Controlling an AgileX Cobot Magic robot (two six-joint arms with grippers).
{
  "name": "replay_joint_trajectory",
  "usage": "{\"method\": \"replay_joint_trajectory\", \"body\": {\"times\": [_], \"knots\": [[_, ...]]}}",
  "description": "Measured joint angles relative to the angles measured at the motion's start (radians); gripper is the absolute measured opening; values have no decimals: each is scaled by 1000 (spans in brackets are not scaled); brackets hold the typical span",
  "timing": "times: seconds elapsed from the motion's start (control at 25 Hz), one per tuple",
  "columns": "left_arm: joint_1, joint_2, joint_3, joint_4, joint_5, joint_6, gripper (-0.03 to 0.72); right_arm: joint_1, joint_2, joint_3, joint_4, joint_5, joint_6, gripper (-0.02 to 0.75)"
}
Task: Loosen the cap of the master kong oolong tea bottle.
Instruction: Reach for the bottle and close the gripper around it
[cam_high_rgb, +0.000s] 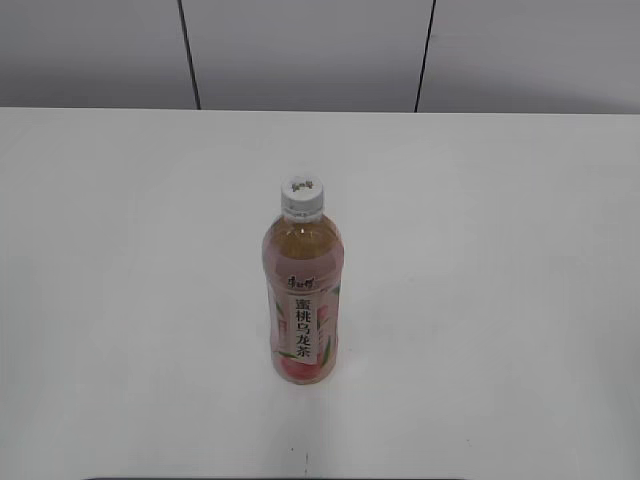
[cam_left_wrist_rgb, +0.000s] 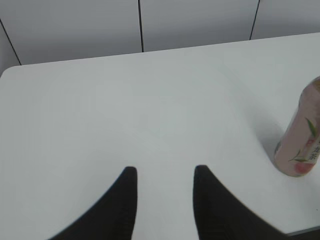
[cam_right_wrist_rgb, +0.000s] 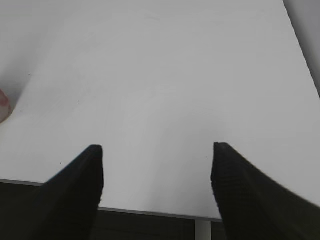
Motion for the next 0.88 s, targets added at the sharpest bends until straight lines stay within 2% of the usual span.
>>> {"method": "replay_joint_trajectory", "body": {"times": [0.52, 0.64, 0.76, 0.88], "knots": [[0, 0, 0, -3, 0, 0, 258, 0, 0, 0, 0, 0, 0, 512], [0, 0, 0, -7, -1, 0, 330, 0, 0, 0, 0, 0, 0, 512], [0, 19, 0, -9, -1, 0, 436, 0, 0, 0, 0, 0, 0, 512], [0, 55, 0, -13, -1, 0, 474, 0, 0, 0, 0, 0, 0, 512]]}}
